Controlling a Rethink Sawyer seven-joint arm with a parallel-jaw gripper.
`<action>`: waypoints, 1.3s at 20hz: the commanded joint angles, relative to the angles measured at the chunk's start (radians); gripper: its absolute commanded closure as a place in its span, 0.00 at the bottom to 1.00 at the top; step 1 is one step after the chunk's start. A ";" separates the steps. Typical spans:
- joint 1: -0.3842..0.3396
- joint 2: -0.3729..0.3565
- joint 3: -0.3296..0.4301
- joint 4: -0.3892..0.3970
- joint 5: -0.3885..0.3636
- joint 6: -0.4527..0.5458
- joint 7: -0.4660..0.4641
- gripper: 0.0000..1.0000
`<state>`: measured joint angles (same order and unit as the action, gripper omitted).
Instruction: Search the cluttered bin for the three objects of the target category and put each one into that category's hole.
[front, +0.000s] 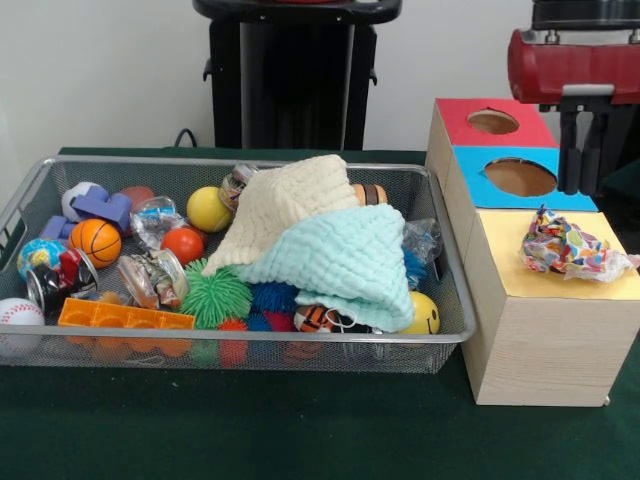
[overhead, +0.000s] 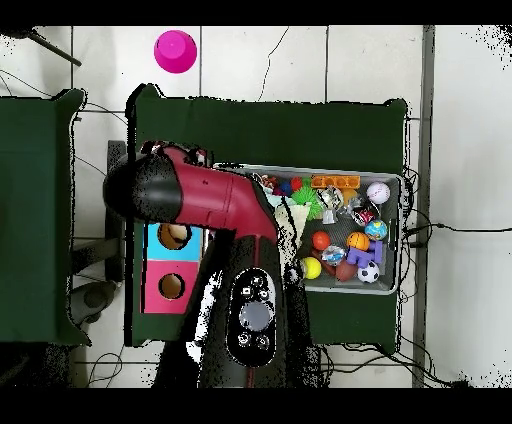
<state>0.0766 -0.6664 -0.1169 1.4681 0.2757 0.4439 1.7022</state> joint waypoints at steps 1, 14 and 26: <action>0.055 0.075 -0.006 0.039 0.016 0.058 0.266 1.00; 0.012 0.110 0.015 0.069 -0.018 -0.053 0.165 1.00; 0.007 0.102 0.004 0.048 -0.024 -0.008 0.159 1.00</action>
<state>0.1017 -0.5981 -0.1431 1.4675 0.2751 0.4300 1.7022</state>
